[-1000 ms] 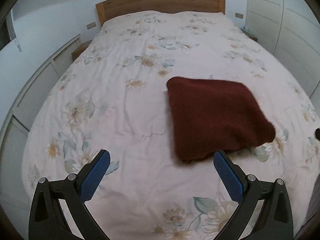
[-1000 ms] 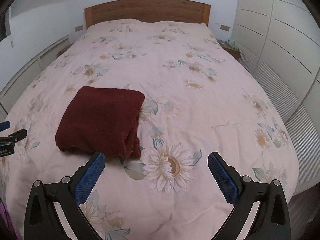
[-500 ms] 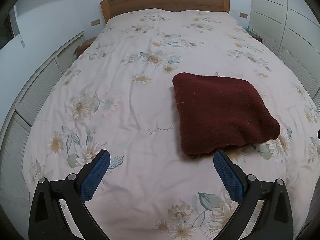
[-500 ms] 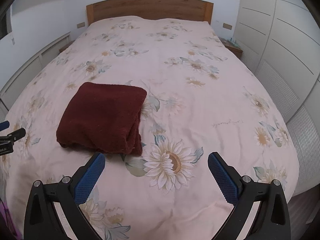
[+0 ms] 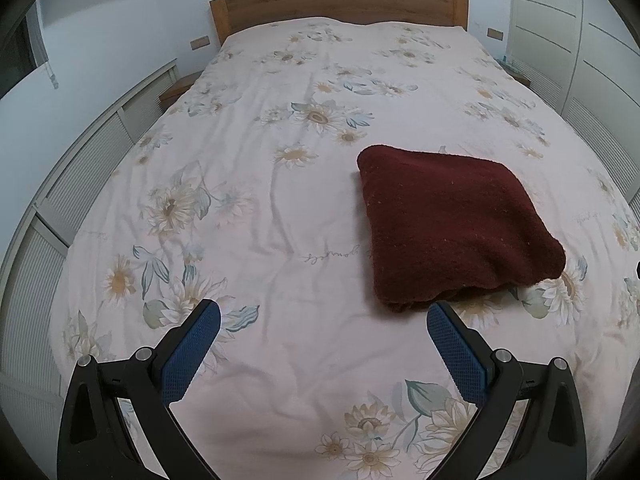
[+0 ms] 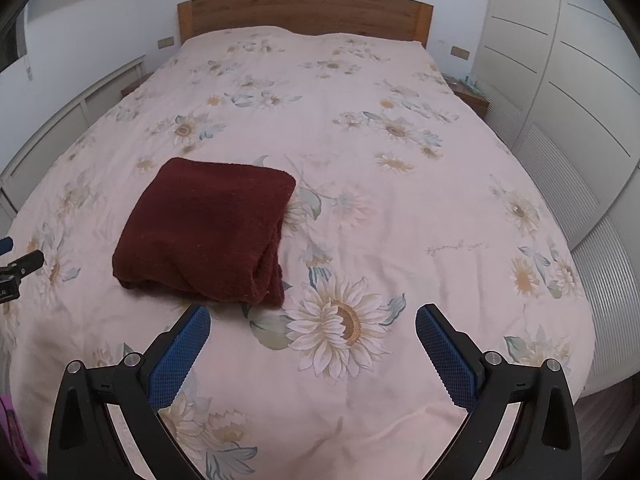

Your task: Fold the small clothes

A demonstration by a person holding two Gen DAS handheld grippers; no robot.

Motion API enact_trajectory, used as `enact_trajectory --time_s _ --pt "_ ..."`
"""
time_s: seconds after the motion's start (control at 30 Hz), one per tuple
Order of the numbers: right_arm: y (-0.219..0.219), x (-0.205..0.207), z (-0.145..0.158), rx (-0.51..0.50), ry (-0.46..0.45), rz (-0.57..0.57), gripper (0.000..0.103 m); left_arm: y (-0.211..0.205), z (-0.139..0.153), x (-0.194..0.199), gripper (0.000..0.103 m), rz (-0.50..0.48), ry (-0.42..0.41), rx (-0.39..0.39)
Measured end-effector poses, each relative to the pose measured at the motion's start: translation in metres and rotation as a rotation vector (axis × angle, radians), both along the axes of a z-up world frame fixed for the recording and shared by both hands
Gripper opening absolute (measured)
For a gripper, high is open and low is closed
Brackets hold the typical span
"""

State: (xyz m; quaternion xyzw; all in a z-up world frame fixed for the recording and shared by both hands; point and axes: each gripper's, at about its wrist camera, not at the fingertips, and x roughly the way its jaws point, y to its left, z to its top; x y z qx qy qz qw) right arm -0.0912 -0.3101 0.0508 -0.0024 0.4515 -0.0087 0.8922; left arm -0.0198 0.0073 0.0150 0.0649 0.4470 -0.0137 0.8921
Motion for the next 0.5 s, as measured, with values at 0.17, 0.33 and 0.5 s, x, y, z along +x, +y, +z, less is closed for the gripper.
enact_trajectory --time_s 0.17,0.33,0.5 --pt "-0.0002 0.0003 0.001 -0.004 0.0 -0.004 0.102 -0.0015 0.0034 -0.0009 0.102 -0.002 -0.012 -0.005" --pt "-0.0006 0.0003 0.0011 -0.004 0.003 -0.001 0.102 -0.0056 0.0065 -0.0019 0.102 -0.008 -0.017 -0.014" --pt "-0.0012 0.0005 0.0 -0.003 0.015 0.0 0.102 -0.01 0.0071 -0.002 0.102 -0.015 -0.016 -0.011"
